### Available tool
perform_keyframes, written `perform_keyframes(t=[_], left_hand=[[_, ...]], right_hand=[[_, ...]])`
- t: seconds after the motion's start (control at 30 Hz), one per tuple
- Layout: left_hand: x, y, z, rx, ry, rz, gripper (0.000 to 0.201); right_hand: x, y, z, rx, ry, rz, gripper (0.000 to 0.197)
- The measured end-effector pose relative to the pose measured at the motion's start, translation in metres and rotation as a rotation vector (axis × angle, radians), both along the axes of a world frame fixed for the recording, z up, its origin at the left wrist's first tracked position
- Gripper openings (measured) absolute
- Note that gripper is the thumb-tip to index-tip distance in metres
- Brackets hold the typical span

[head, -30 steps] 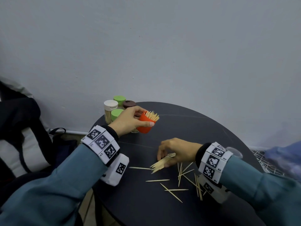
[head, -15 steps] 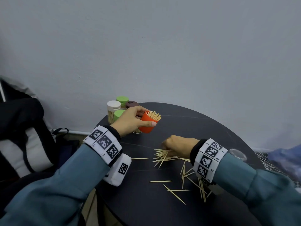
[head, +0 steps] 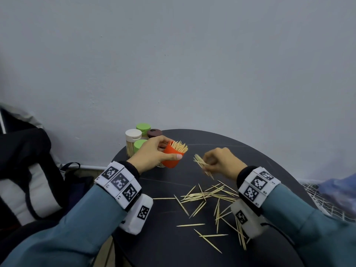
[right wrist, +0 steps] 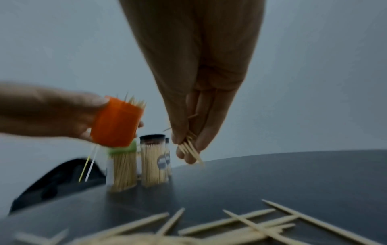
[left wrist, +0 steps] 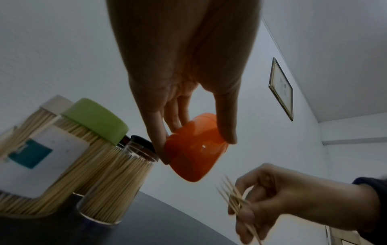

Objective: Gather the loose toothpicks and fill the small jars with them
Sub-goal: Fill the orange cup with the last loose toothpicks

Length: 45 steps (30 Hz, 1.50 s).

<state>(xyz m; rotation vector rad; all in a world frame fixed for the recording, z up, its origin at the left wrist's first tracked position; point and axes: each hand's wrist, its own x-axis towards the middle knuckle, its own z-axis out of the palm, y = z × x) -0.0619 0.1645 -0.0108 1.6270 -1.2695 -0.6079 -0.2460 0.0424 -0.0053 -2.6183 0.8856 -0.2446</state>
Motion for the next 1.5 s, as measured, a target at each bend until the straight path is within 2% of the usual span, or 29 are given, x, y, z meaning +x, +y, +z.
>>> perform_keyframes(t=[0.13,0.2,0.27,0.37,0.53,0.7,0.97,1.17,1.4,1.47,1.5], left_hand=[[-0.001,-0.001,0.000,0.000,0.013,-0.010,0.054],[-0.002,-0.002,-0.001,0.002,0.015,-0.006,0.053],[-0.003,-0.002,-0.002,0.003,0.021,-0.006,0.053],[-0.004,-0.003,-0.003,0.002,0.034,-0.016,0.053],[-0.005,-0.004,-0.005,-0.015,0.043,-0.022,0.048],[-0.006,-0.002,-0.003,-0.028,0.036,-0.023,0.048],[-0.006,-0.001,-0.003,-0.031,0.041,-0.033,0.048],[-0.003,0.000,-0.002,-0.013,0.037,-0.018,0.053],[0.009,0.008,-0.001,0.003,0.031,0.035,0.057],[0.015,0.015,-0.001,0.017,0.048,0.051,0.056],[0.020,0.020,0.000,0.016,0.053,0.062,0.056]], right_hand=[[0.001,0.002,0.012,0.329,-0.373,-0.034,0.001],[0.006,0.004,0.019,0.450,-0.565,-0.044,0.007],[0.014,0.008,0.026,0.527,-0.708,-0.042,0.007],[0.027,0.017,0.032,0.554,-0.821,-0.013,0.008],[0.045,0.026,0.026,0.359,-0.738,-0.010,0.008],[0.055,0.035,0.008,0.379,-0.668,0.017,0.009],[0.053,0.035,0.005,0.386,-0.681,0.012,0.016],[0.048,0.035,0.008,0.234,-0.530,0.086,0.029],[0.045,0.034,0.003,0.229,-0.560,0.041,0.032],[0.045,0.034,0.002,0.266,-0.462,0.046,0.031],[0.046,0.034,0.002,0.264,-0.353,0.082,0.030]])
